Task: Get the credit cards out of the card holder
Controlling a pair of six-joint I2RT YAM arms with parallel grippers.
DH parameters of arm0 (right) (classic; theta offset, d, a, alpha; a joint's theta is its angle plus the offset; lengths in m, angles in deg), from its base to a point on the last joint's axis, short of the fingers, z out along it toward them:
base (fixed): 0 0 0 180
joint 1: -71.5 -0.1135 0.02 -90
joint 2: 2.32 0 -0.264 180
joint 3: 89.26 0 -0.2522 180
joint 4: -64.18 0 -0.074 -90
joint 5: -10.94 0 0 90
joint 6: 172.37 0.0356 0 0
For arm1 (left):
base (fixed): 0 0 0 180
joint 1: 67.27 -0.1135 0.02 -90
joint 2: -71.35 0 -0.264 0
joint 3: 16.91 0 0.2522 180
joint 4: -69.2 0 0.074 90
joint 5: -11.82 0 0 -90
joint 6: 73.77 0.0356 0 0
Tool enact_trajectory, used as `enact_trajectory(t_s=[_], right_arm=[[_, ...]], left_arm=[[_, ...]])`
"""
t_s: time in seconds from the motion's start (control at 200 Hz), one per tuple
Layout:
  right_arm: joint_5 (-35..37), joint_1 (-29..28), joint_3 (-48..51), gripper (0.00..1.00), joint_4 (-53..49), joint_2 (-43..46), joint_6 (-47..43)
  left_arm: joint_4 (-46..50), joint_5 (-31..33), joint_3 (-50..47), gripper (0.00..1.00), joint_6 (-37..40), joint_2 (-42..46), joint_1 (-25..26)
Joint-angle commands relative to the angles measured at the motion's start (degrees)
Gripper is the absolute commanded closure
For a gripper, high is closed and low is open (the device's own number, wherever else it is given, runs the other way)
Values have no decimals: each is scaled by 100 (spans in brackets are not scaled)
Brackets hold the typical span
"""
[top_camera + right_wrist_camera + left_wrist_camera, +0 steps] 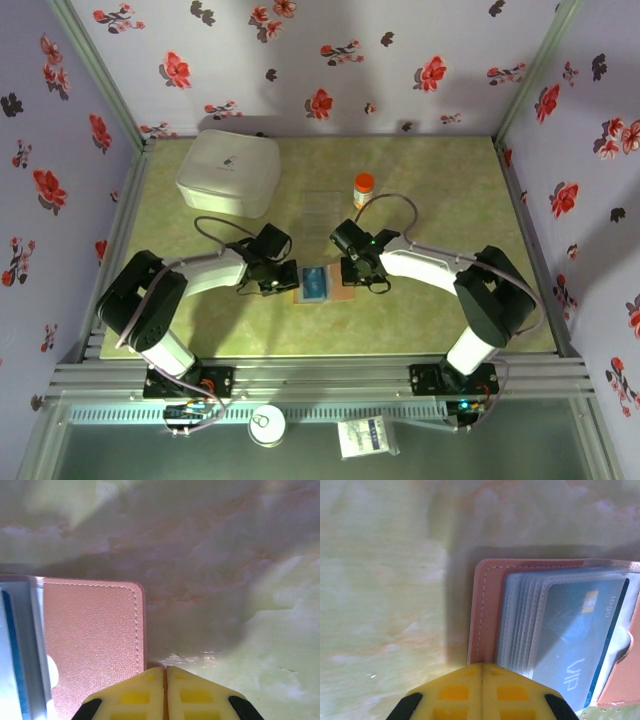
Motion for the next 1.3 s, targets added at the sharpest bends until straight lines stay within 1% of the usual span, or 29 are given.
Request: enact_trajectory(t_s=[0.0, 0.115, 0.29, 0.455, 0.75, 0.895, 1.075, 1.295], right_arm=[[-301, 22, 31, 92, 416, -119, -58], [-432, 13, 78, 92, 526, -163, -43], [-28, 12, 116, 92, 272, -183, -26], [140, 18, 265, 92, 252, -194, 43], [188, 15, 541, 91, 408, -242, 157], [256, 19, 713, 90, 411, -95, 229], [368, 23, 778, 84, 329, 43, 215], [499, 31, 861, 71, 98, 358, 216]], left_arm=[[546, 312, -260, 100, 64, 155, -98], [550, 343, -366, 100, 75, 280, -188], [609, 321, -320, 100, 155, 234, -215], [634, 337, -319, 100, 187, 157, -232], [570, 321, -305, 100, 212, -2, -233], [593, 334, -258, 100, 228, -11, -233], [655, 330, -141, 100, 250, -125, -236], [618, 347, -181, 100, 211, -186, -232]])
